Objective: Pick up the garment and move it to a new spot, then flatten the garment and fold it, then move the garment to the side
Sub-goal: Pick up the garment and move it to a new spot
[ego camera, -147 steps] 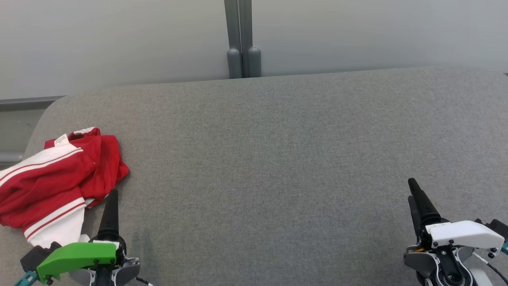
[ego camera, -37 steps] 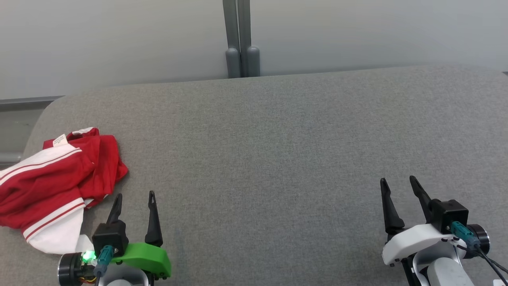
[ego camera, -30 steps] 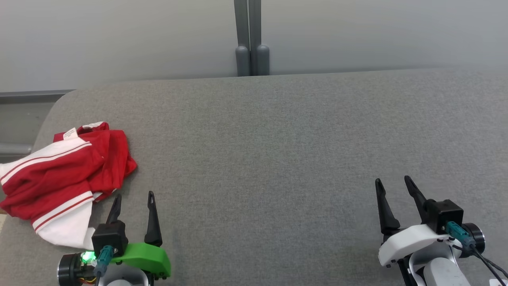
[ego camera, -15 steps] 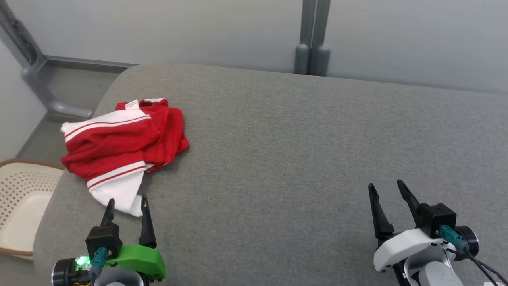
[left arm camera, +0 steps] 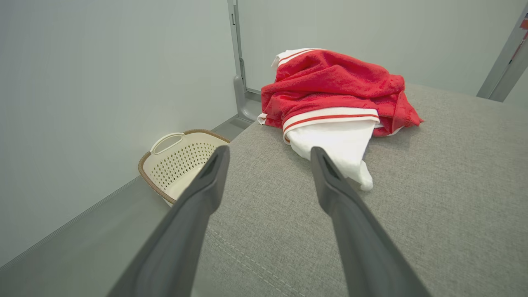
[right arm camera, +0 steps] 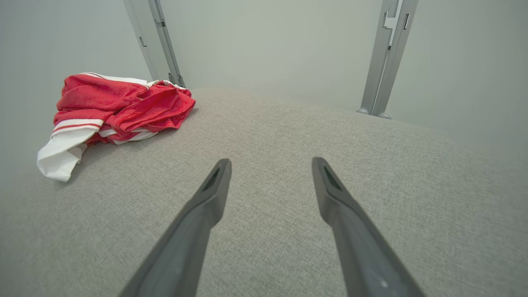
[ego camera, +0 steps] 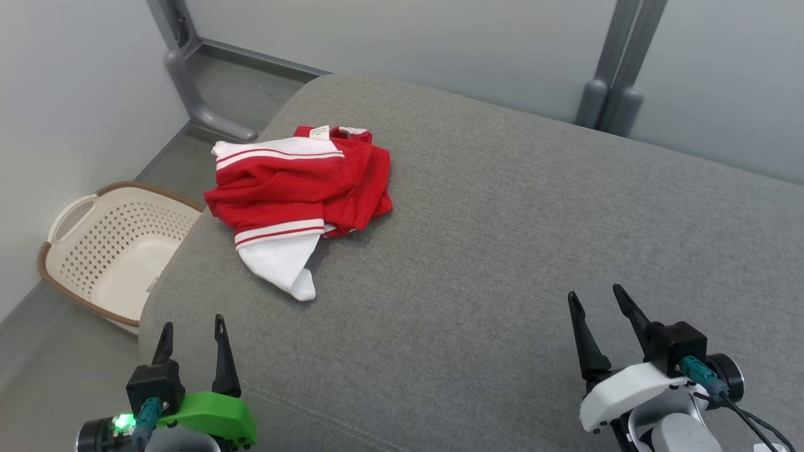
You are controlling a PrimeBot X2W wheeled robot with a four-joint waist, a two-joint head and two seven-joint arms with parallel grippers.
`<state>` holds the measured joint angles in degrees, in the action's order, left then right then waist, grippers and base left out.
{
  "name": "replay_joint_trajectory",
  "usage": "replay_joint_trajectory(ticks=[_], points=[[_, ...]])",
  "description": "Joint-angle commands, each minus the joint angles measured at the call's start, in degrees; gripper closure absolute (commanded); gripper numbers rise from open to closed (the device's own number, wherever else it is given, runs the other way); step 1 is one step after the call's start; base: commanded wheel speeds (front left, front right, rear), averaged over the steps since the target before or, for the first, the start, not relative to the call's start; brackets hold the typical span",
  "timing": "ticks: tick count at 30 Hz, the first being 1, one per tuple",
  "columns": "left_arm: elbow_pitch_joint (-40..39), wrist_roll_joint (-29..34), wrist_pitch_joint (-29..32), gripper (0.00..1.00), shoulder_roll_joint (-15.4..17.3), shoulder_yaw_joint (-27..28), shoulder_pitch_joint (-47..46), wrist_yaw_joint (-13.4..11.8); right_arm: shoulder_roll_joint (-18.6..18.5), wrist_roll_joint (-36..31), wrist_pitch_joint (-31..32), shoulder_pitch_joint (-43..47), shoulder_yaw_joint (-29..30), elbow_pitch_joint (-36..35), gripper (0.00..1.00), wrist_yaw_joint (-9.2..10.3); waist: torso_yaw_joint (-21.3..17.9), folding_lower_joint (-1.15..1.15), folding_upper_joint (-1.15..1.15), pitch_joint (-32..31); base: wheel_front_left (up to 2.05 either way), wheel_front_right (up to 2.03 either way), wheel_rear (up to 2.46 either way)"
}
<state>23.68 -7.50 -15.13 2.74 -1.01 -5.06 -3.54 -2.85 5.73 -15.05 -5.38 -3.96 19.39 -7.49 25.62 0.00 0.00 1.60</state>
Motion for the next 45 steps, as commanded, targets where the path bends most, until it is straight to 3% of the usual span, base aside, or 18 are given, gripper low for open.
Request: replay_joint_trajectory(ticks=[1,8,13,26,36,45], points=[[-0.06,-0.55,-0.04,0.0,0.27,0.13,0.9,-0.54,-0.18,-0.5,-0.19,-0.56,-0.09,-0.11,0.0,0.0,2.7,0.0,0.0,0.74,0.0,0.0,0.0],[-0.38,-1.87,-0.04,0.0,0.26,0.35,0.78,-0.76,-0.59,-0.45,-0.19,-1.15,-1.01,0.02,0.0,0.0,2.68,0.0,0.0,1.66,0.0,0.0,0.0],[0.43,-4.53,-0.04,0.0,0.26,0.34,-1.45,0.5,-1.7,-0.12,-0.19,-2.16,-1.68,-0.26,0.0,0.0,1.1,0.0,0.0,3.55,0.0,0.0,0.0],[3.56,-7.04,-0.03,0.0,0.25,2.56,-14.64,1.97,-7.02,0.51,-0.19,-8.13,-5.3,-3.57,0.0,0.0,-6.25,0.0,0.0,14.97,0.0,0.0,0.0],[9.18,-2.76,-0.02,0.0,1.1,7.94,-26.65,2.73,-9.9,1.8,-0.19,-12.39,-7.88,-5.59,0.0,0.0,-11.91,0.0,0.0,21.65,0.0,0.0,0.0],[18.92,-0.73,0.0,0.0,2.58,12.84,-33.1,-1.29,-10.39,2.57,-0.19,-14.08,-8.75,-5.71,0.0,0.0,-15.48,0.0,0.0,24.29,0.0,0.0,0.0]])
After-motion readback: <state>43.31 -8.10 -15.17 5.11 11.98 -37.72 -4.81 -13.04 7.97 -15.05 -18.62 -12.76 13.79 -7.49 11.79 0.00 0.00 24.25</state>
